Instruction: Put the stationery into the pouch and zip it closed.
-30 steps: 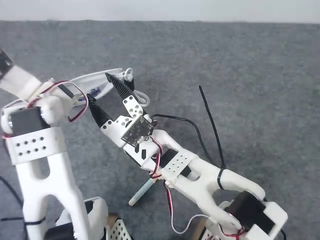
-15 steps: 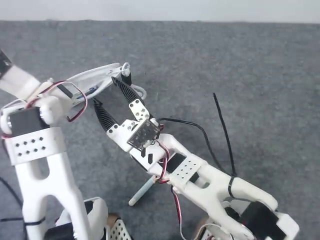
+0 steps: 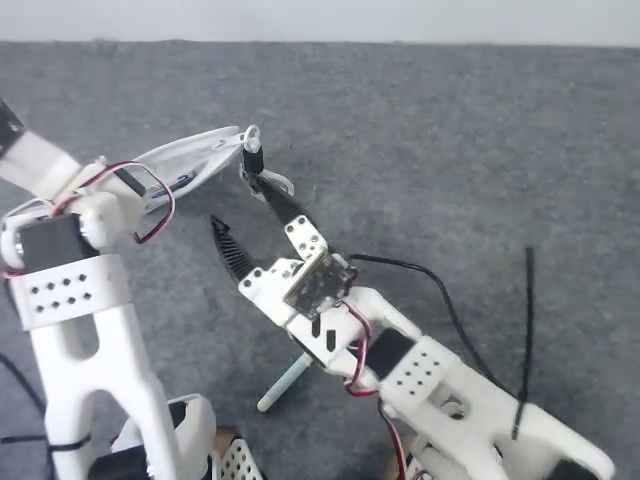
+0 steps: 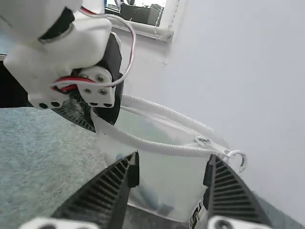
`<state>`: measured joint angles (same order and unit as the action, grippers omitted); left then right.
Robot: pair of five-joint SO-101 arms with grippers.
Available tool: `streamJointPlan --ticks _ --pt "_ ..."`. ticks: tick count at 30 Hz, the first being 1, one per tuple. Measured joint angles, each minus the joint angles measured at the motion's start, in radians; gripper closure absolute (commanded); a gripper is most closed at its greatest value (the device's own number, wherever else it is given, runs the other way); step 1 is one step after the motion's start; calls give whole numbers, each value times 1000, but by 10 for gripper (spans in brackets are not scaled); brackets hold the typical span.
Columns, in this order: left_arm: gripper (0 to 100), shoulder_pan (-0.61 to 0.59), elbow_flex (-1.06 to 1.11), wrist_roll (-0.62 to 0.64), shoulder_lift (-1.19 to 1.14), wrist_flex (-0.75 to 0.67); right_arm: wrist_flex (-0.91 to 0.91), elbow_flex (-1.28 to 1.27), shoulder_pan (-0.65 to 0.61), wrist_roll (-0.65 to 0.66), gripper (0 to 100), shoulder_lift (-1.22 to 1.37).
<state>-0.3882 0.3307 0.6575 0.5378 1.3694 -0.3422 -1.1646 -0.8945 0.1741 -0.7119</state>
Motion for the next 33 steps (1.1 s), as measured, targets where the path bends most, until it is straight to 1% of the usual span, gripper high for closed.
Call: streamJointPlan --ticks 7,12,17,20,26,30,33 --pt "988 0 0 0 0 0 394 0 66 -201 789 -216" --pt "988 0 0 0 0 0 694 0 64 -302 789 -373" --pt "988 0 0 0 0 0 931 0 69 -399 789 -459" --pt "988 0 0 0 0 0 1025 0 75 -450 789 -466" --pt "988 0 0 0 0 0 1143 0 71 -582 790 -470" --pt "988 0 0 0 0 0 1194 0 71 -609 790 -457" --pt "988 0 0 0 0 0 1200 0 71 -632 790 -388"
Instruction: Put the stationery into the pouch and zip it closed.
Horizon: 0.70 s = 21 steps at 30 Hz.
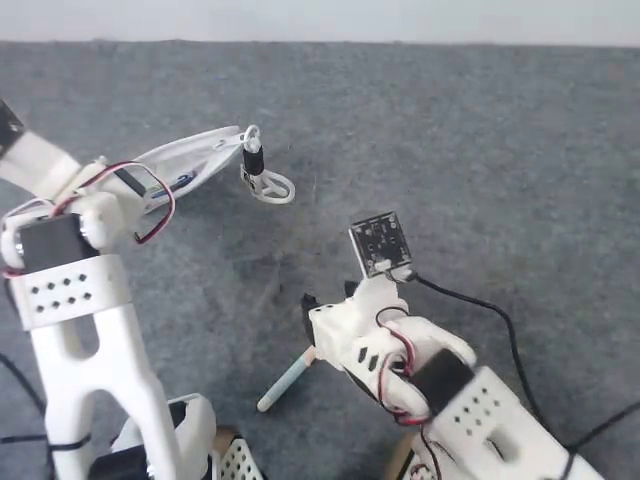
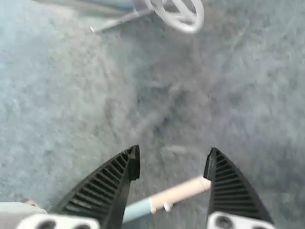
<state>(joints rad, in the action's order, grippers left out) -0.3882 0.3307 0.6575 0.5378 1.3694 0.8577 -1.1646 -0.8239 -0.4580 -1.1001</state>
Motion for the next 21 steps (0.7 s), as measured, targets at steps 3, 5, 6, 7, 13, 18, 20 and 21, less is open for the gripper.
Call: streamJointPlan --ticks 3,5,6,7,13,18,20,21 --pt "988 0 0 0 0 0 23 34 0 -44 790 120" --pt "988 0 0 0 0 0 46 83 0 -78 790 213" --pt "988 0 0 0 0 0 54 107 0 -98 789 264" --pt "988 0 0 0 0 0 55 130 0 -120 789 318" --pt "988 0 15 0 2 -14 58 244 0 -187 789 614" --pt "988 0 15 0 2 -14 58 334 43 -196 790 793" --pt "988 0 15 0 2 -14 58 368 69 -218 790 855" --pt "988 0 15 0 2 -15 58 385 83 -227 790 884"
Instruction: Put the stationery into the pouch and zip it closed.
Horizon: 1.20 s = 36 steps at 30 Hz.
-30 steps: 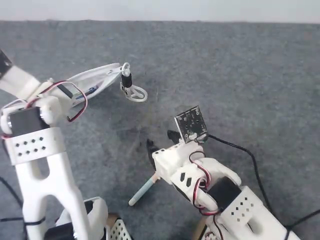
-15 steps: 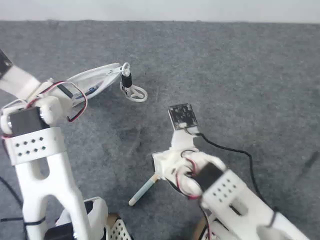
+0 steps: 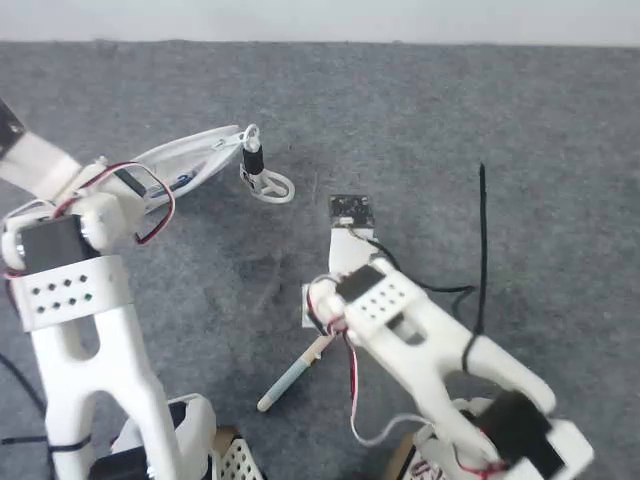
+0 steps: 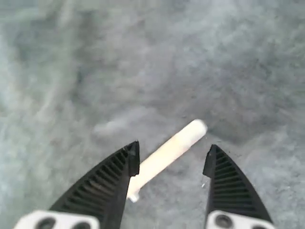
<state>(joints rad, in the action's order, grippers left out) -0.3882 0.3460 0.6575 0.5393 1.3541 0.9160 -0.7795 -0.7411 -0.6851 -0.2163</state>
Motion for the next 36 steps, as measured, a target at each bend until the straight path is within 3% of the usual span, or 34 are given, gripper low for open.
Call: streamJointPlan --ticks 9,15,28,36 --pt "988 0 0 0 0 0 3 92 12 -14 792 180" --pt "988 -3 0 0 0 0 5 121 29 -14 991 224" --pt "988 -3 0 0 0 0 34 144 92 -14 993 247" --pt "988 -3 0 0 0 0 135 147 91 -14 993 66"
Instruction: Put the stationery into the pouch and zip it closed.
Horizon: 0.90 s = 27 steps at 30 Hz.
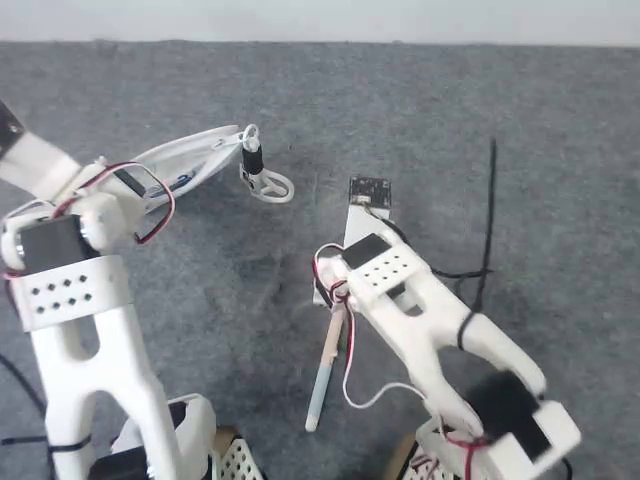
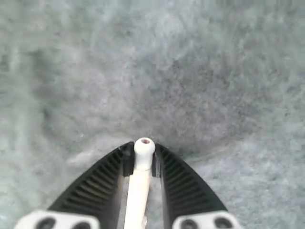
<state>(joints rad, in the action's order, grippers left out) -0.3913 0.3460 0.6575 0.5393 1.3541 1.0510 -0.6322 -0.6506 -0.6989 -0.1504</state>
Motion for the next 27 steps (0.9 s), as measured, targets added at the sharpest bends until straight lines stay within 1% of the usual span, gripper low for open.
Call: streamJointPlan --ticks 9,16,27 --pt "988 0 0 0 0 0 78 0 0 0 993 -199" --pt "988 0 0 0 0 0 129 -2 0 0 993 -430" --pt "988 0 0 0 0 0 135 0 -5 0 993 -804"
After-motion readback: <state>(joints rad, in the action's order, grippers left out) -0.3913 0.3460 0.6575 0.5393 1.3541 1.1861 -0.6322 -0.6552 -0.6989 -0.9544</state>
